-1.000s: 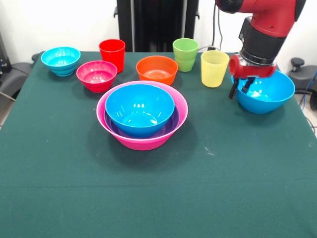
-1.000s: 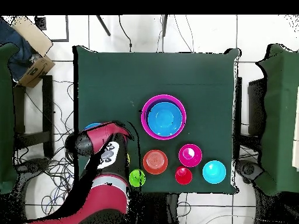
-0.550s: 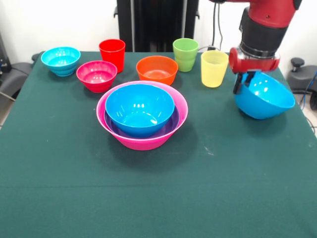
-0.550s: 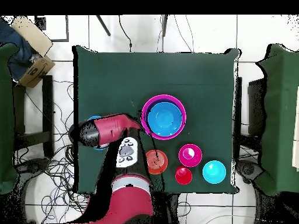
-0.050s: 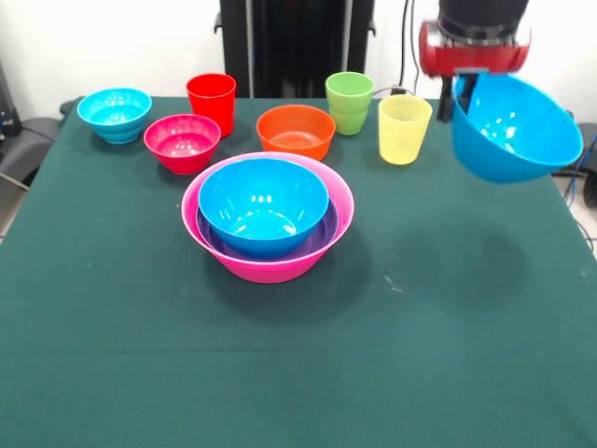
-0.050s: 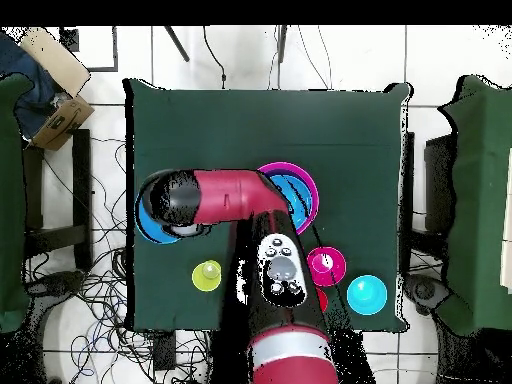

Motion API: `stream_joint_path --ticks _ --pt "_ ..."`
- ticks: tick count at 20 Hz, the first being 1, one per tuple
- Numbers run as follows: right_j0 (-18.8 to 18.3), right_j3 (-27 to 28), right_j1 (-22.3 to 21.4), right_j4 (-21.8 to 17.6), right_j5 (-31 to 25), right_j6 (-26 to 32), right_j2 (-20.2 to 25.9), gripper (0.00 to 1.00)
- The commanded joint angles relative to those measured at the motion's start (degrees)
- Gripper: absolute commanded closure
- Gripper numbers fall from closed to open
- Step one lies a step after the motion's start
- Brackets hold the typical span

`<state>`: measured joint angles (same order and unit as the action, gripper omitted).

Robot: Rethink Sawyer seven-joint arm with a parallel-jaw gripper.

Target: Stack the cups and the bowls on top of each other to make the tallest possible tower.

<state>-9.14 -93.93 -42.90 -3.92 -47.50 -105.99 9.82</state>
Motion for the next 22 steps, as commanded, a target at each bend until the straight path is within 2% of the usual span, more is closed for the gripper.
stream_joint_path --ticks 1,4,8,11,16,22 --pt "-4.8 -3.5 -6.8 1.9 -9.7 12.3 10.3 1.00" --pt "-7.5 -3.7 -7.3 1.7 -10.9 13.3 11.6 1.00" --pt "-12.9 -4.0 -7.2 0.6 -11.4 16.8 13.9 1.00" --pt "-17.8 -4.2 -7.2 -2.0 -13.1 21.6 15.6 1.00" --pt "-26.3 -6.2 -6.0 -7.2 -11.2 28.7 18.3 1.00" --pt "-32.2 -9.5 -4.1 -11.2 -7.9 29.9 22.2 1.00"
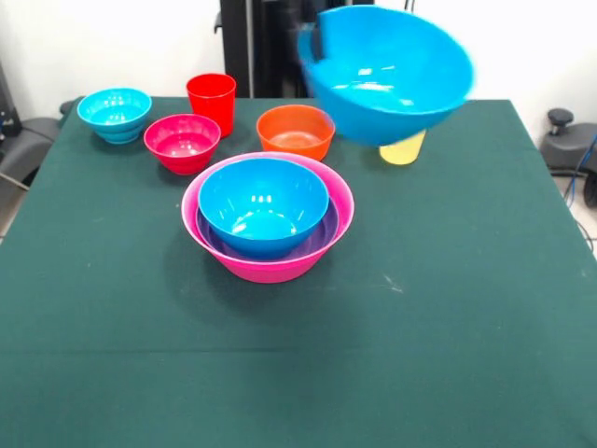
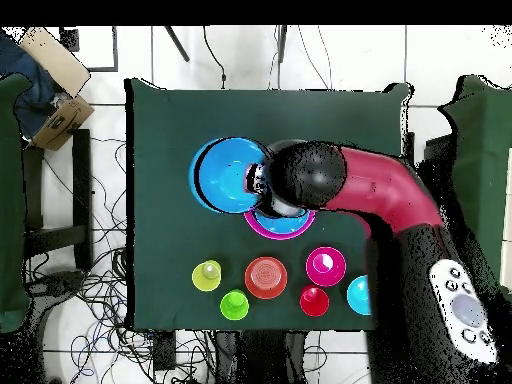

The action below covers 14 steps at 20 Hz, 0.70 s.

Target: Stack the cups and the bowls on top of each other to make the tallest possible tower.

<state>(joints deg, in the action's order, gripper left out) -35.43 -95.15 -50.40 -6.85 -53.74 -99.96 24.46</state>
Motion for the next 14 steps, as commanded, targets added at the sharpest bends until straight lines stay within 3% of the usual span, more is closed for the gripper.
stream_joint_path --ticks 1,14 --pt "-6.6 -8.7 3.7 -8.9 -1.1 23.6 8.0 1.00" --pt "-7.2 -10.2 4.2 -11.9 0.8 17.9 12.2 1.00"
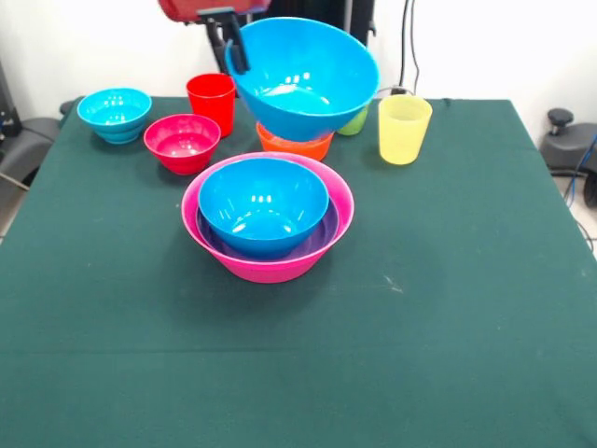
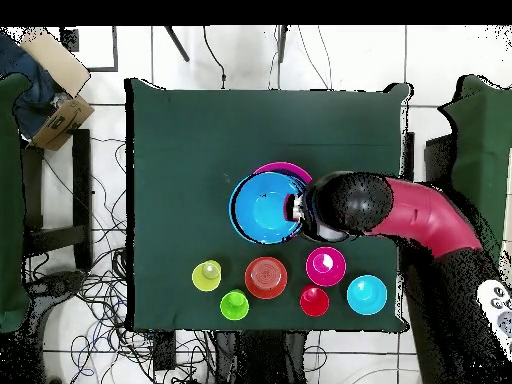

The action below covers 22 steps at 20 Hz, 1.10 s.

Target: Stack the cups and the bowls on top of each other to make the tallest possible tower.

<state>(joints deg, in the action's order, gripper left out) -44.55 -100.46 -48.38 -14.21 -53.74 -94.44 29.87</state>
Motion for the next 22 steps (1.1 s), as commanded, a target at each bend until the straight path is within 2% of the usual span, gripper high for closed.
stream_joint_path --ticks 1,8,22 --pt "1.6 -5.1 2.3 -4.8 0.8 12.6 7.1 1.00" --pt "-1.3 -6.2 4.3 -6.9 3.1 13.0 9.3 1.00" --pt "-6.4 -5.9 7.3 -11.8 2.5 13.9 13.1 1.00"
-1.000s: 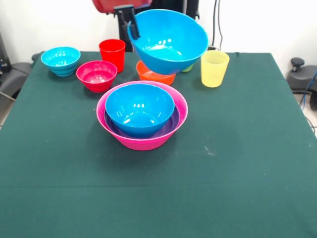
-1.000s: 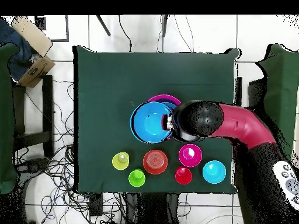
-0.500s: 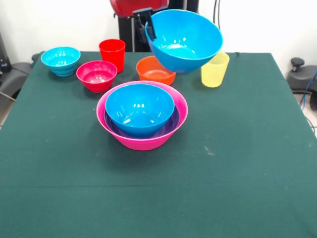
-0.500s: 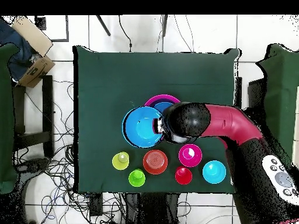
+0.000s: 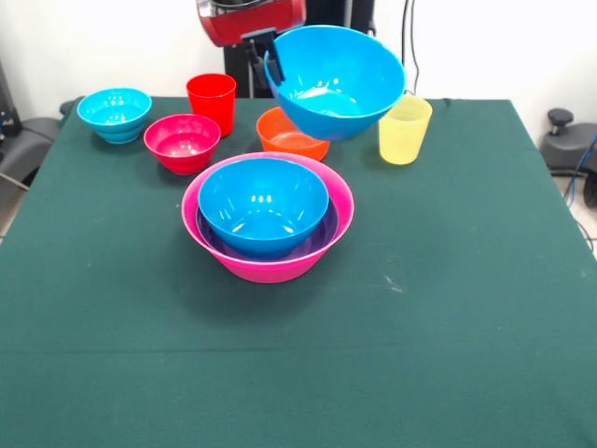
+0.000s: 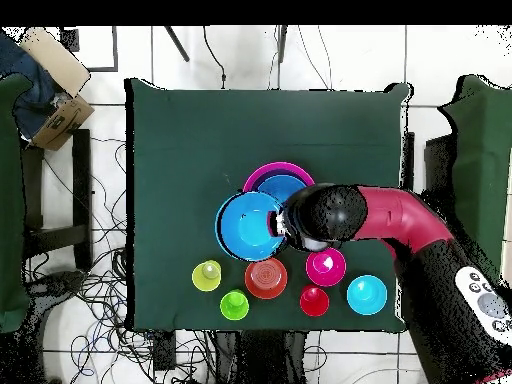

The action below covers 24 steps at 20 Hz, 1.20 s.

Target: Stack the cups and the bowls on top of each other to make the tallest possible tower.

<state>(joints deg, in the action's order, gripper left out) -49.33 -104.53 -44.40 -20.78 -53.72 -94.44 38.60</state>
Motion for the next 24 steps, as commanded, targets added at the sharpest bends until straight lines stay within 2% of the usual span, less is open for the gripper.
stream_joint_path --ticks 1,14,16,24 --pt "-1.8 -1.8 3.5 -5.6 2.3 13.7 4.8 1.00" --pt "-3.3 -1.8 4.2 -8.3 1.8 12.7 7.7 1.00" --pt "-4.8 -2.4 4.1 -8.7 2.4 13.7 8.5 1.00" --pt "-6.8 0.9 10.0 -13.9 3.8 16.6 8.2 1.00"
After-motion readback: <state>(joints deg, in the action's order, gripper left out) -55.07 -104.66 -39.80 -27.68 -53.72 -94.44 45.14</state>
